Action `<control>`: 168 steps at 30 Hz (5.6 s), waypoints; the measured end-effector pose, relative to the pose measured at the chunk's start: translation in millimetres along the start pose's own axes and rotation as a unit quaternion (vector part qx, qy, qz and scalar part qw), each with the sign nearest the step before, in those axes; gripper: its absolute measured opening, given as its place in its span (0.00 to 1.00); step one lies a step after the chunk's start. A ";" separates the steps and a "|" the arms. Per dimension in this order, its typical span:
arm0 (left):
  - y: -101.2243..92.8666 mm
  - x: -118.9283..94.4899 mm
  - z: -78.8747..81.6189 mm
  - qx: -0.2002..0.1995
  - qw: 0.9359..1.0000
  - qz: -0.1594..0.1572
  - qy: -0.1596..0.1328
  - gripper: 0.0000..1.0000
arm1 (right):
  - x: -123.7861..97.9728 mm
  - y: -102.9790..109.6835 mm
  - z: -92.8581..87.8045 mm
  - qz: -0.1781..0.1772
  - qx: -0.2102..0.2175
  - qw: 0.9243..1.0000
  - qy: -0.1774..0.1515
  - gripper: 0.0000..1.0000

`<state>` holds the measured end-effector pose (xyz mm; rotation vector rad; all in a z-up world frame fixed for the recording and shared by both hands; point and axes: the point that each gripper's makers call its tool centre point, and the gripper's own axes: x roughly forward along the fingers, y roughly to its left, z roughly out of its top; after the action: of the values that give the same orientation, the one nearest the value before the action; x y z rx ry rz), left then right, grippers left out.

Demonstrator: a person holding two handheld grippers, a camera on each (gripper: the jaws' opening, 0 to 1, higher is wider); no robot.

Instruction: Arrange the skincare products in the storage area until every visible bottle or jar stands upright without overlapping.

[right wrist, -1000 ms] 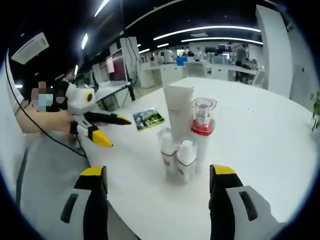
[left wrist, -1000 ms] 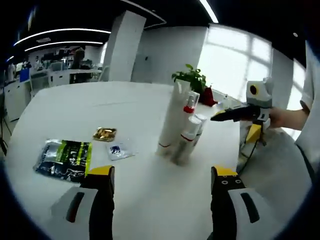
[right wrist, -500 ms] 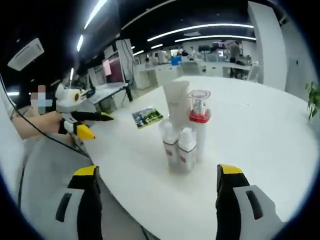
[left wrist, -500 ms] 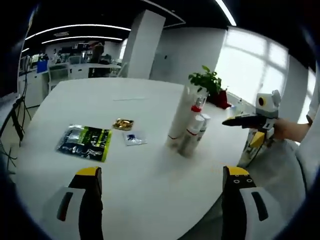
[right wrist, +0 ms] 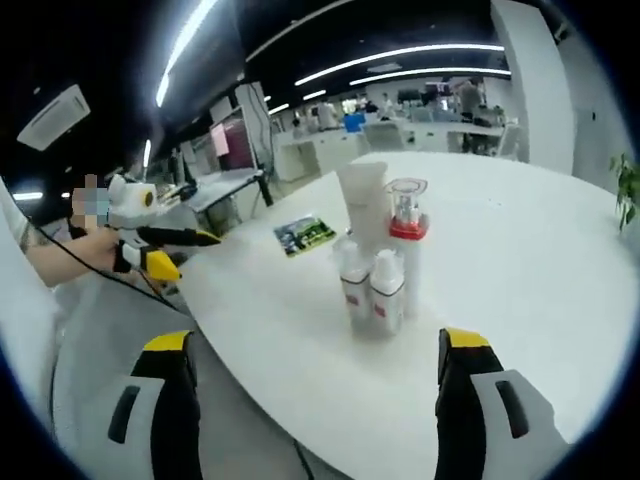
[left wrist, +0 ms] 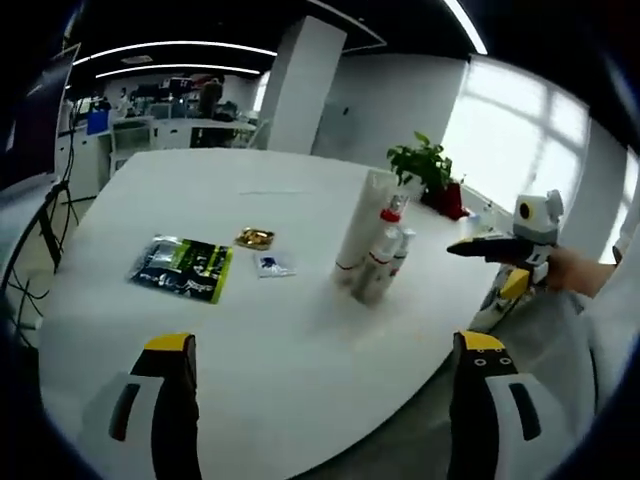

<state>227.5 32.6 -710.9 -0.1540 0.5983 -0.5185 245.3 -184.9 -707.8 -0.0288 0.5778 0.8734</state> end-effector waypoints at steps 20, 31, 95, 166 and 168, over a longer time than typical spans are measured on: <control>19.3 -16.2 6.0 -0.031 0.997 0.062 -0.033 0.98 | 0.4 5.2 -1.3 0.004 -0.018 1.000 0.007 0.99; 34.6 -6.3 -4.4 -0.051 0.994 0.094 -0.004 0.96 | 0.3 6.3 -4.0 0.006 -0.016 1.000 0.014 0.99; 188.8 135.7 13.5 -0.332 0.825 0.451 0.074 0.99 | 4.9 -13.1 -28.3 -0.019 0.029 0.998 0.060 0.98; 174.8 114.8 21.3 -0.092 0.943 0.316 0.045 0.08 | 5.3 -10.3 -27.3 -0.018 0.010 0.998 0.063 0.96; 169.3 115.8 20.1 -0.094 0.947 0.305 0.039 0.07 | 5.5 -9.8 -26.8 -0.017 0.007 0.998 0.063 0.96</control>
<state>391.6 119.4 -800.2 -0.1207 0.7334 0.1351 242.7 -194.2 -735.2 -0.0808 0.7001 0.8389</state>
